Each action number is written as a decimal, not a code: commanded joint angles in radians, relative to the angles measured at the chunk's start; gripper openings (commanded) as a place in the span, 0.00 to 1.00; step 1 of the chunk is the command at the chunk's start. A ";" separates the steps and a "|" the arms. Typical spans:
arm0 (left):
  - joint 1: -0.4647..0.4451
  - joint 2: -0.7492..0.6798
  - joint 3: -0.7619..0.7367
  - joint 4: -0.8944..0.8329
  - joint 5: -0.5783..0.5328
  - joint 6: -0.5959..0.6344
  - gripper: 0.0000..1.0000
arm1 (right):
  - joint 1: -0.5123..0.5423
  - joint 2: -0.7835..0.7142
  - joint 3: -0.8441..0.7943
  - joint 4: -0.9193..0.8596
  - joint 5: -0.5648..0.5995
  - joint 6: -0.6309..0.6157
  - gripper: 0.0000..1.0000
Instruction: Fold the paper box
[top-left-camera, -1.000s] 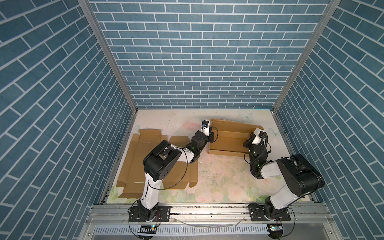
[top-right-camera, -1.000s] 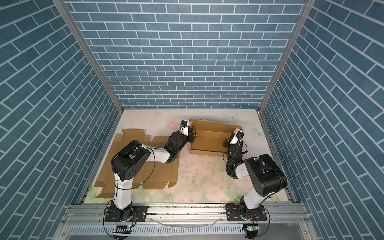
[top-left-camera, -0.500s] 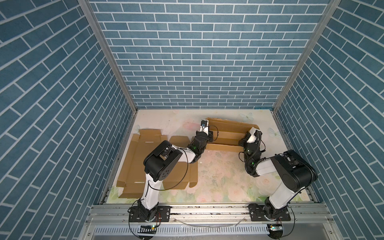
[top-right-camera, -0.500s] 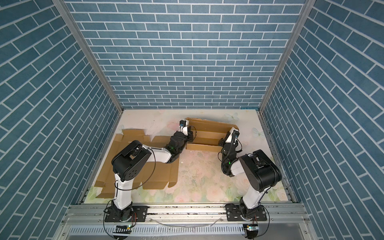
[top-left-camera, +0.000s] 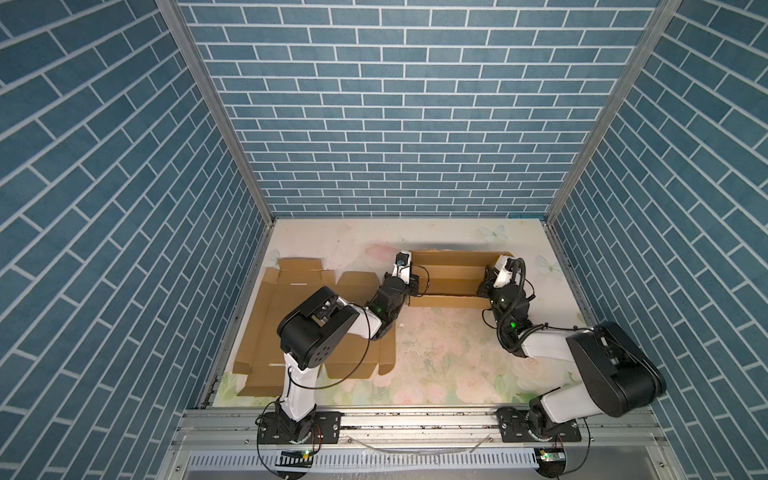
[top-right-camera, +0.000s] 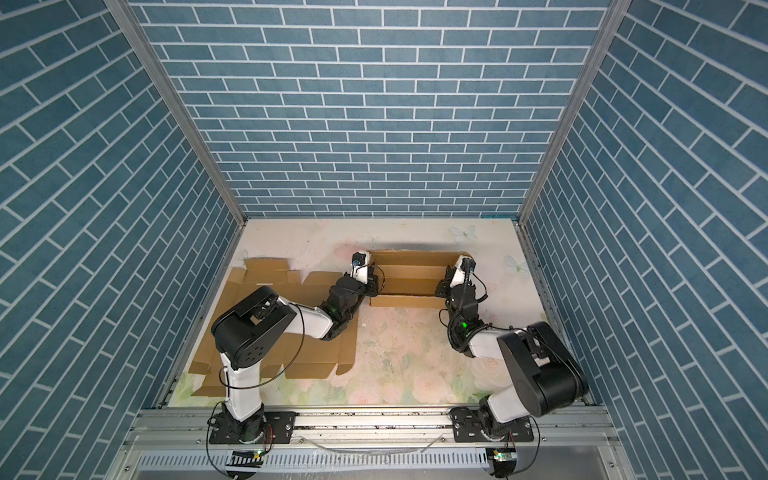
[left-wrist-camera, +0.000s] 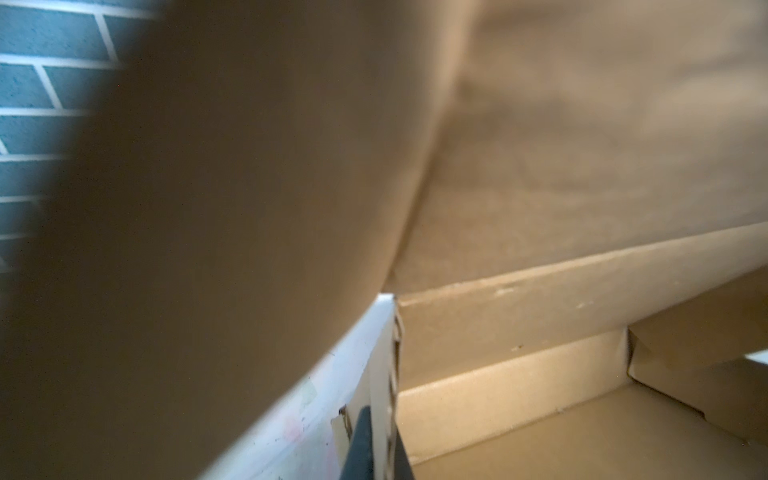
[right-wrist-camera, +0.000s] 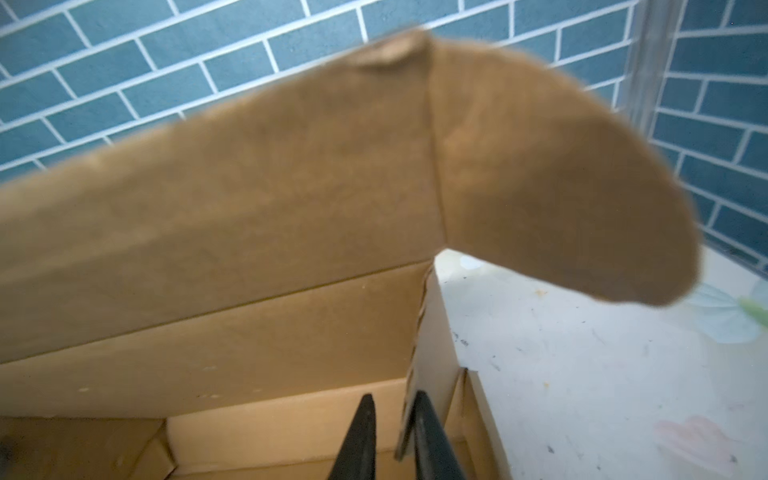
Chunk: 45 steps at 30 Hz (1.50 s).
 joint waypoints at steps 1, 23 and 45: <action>-0.030 0.022 -0.058 -0.059 0.109 0.026 0.00 | -0.029 -0.117 -0.020 -0.247 -0.280 -0.040 0.29; -0.009 0.060 -0.161 0.078 0.105 0.066 0.00 | -0.106 -0.501 0.608 -1.663 -0.740 -0.413 0.45; -0.004 0.096 -0.178 0.125 0.107 0.086 0.00 | 0.060 0.131 1.233 -2.003 -0.507 -0.975 0.49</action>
